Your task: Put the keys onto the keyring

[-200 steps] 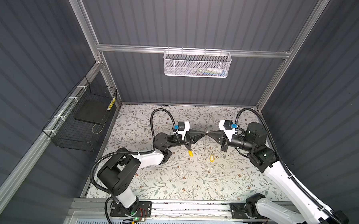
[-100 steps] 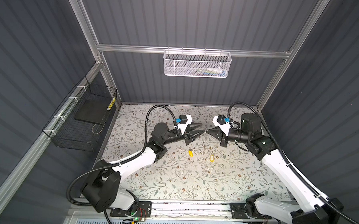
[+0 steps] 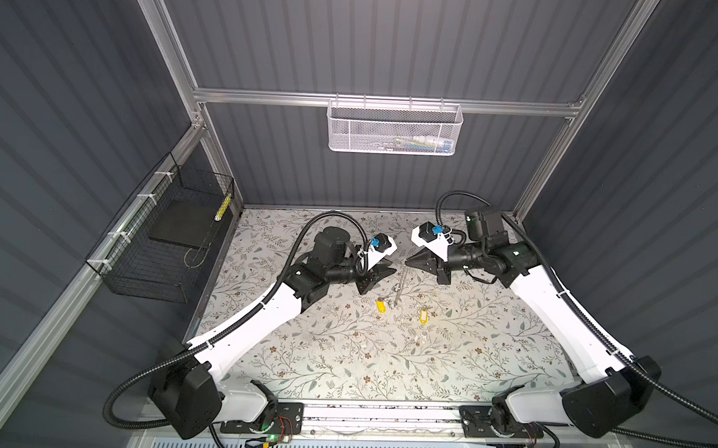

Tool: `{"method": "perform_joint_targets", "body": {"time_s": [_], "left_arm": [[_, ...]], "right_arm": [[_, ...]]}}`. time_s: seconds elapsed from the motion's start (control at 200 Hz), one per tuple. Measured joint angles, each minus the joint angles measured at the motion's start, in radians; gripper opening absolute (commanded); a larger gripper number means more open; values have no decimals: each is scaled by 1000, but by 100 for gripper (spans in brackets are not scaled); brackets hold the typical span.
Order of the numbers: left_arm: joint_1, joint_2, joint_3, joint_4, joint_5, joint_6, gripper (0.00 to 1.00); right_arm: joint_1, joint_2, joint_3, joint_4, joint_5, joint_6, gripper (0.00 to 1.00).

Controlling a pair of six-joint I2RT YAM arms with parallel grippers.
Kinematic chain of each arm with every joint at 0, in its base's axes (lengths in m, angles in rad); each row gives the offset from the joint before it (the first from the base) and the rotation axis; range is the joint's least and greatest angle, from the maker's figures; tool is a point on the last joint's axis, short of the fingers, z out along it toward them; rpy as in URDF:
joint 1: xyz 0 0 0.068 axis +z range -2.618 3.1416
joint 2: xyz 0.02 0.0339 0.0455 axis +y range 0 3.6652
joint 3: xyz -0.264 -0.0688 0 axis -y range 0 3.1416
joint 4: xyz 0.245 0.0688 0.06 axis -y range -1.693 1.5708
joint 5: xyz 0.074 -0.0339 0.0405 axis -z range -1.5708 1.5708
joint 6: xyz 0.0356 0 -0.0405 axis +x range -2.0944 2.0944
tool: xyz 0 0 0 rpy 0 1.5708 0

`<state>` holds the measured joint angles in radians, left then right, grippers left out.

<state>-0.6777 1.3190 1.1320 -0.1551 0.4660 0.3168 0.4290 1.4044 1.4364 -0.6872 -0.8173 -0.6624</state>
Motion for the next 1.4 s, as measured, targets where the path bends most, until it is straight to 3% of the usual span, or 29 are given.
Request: {"method": "perform_joint_targets", "body": {"time_s": [0.2,0.41,0.655,1.396], "left_arm": [[0,-58,0,-60,-14,37,25],[0,-66,0,-77,-14,58,33],[0,-66,0,-76,-9,68,33],[0,-21,13,-85,50,97,19]], "right_arm": [[18,51,35,-50,-10,-43,0],[36,63,36,-65,-29,-60,0],[52,84,38,-65,-49,-65,0],[63,93,41,-66,-59,-80,0]]}}
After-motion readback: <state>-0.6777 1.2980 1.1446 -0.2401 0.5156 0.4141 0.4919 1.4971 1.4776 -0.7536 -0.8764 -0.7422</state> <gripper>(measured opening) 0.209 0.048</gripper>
